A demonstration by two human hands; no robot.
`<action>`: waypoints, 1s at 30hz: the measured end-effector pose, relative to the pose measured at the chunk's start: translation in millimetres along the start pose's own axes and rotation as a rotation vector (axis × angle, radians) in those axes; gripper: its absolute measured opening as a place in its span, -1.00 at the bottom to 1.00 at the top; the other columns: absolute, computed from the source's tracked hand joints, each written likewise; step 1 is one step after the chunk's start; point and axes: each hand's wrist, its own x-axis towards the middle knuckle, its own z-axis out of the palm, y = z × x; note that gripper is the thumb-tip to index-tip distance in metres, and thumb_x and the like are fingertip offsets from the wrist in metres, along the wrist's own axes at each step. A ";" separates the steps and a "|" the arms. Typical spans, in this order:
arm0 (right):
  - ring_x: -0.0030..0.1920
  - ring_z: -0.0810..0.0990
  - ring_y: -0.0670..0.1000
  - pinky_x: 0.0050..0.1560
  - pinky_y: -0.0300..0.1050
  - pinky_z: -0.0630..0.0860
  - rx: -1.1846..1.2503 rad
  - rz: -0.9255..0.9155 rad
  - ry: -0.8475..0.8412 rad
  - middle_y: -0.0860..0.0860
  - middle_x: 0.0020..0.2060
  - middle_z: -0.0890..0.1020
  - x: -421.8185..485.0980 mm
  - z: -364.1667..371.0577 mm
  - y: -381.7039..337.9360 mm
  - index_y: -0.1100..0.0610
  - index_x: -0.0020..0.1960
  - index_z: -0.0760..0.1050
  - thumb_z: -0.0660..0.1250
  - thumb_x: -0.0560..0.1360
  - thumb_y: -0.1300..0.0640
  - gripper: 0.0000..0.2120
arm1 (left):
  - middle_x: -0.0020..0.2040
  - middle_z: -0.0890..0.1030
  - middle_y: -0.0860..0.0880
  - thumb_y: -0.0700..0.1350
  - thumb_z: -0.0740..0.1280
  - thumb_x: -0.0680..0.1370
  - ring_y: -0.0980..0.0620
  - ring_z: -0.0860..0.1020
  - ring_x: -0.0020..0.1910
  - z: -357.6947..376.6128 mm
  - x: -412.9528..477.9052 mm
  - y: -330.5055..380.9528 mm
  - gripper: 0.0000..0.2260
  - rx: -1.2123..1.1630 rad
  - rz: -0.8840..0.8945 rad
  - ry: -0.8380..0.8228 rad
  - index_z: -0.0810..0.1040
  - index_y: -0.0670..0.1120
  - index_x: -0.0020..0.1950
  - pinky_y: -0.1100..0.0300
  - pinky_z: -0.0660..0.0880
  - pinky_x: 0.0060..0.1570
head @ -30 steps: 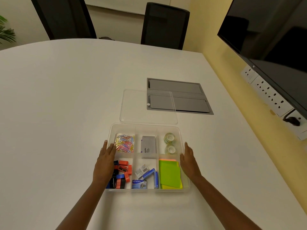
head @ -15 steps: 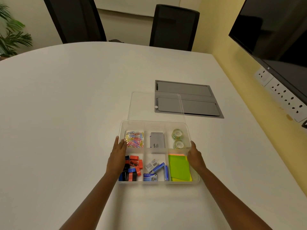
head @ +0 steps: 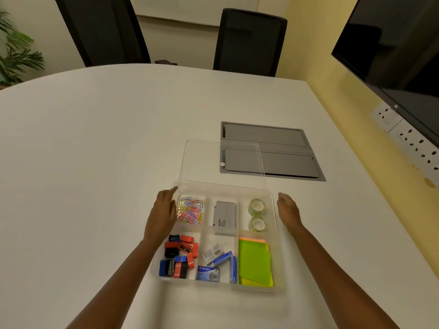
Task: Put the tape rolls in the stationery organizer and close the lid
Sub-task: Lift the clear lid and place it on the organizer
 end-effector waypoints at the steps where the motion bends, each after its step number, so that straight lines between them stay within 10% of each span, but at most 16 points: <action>1: 0.43 0.31 0.17 0.42 -0.01 0.25 -0.024 0.008 -0.016 0.19 0.43 0.34 10.2 0.6 -4.7 0.26 0.42 0.27 0.05 0.60 0.28 -0.61 | 0.29 0.41 -0.26 -0.25 0.11 0.58 -0.19 0.50 0.18 1.0 11.9 2.4 -0.67 -0.010 -0.021 0.010 0.31 -0.17 0.35 0.03 0.49 0.04; 6: 0.31 0.41 0.19 0.31 -0.02 0.35 -0.106 0.071 -0.087 0.20 0.32 0.45 59.7 9.5 -19.5 0.26 0.35 0.34 0.06 0.58 0.27 -0.64 | 0.30 0.43 -0.31 -0.15 0.05 0.61 -0.25 0.42 0.27 8.7 71.1 3.5 -0.68 -0.053 -0.204 -0.022 0.31 -0.20 0.35 -0.07 0.36 0.24; 12: -0.42 0.27 -0.02 -0.41 -0.18 0.19 -0.136 0.133 -0.085 0.04 -0.41 0.35 99.2 23.6 -22.9 0.10 -0.45 0.24 0.07 0.51 0.34 -0.62 | 0.29 0.45 -0.35 -0.04 -0.07 0.63 -0.28 0.40 0.29 16.7 124.4 -3.3 -0.55 -0.032 -0.430 -0.258 0.41 -0.34 0.24 -0.05 0.29 0.30; 18: -0.27 0.48 0.05 -0.32 -0.24 0.42 0.070 0.191 -0.042 0.06 -0.26 0.54 116.6 31.5 -17.4 0.21 -0.12 0.59 0.21 0.49 0.40 -0.79 | 0.26 0.49 -0.31 -0.21 0.13 0.57 -0.28 0.46 0.22 27.4 141.1 -4.6 -0.72 -0.148 -0.519 -0.252 0.47 -0.31 0.19 -0.07 0.37 0.27; 27: -0.28 0.54 0.03 -0.40 -0.46 0.57 0.514 0.079 0.047 0.16 -0.18 0.56 102.6 -4.6 -78.8 0.42 0.17 0.50 0.20 0.50 0.49 -0.73 | 0.17 0.56 -0.34 -0.44 0.18 0.46 -0.28 0.53 0.14 7.8 148.1 4.6 -0.70 -0.287 -0.454 -0.065 0.54 -0.30 0.13 -0.13 0.46 0.16; 30: -0.11 0.56 0.08 0.02 -0.17 0.54 0.641 0.060 0.050 0.17 -0.10 0.56 85.1 -24.5 -101.0 0.44 0.17 0.48 0.22 0.49 0.49 -0.73 | 0.21 0.54 -0.32 -0.46 0.21 0.46 -0.26 0.52 0.14 -10.1 142.1 11.4 -0.70 -0.467 -0.364 0.004 0.51 -0.31 0.16 -0.10 0.44 0.20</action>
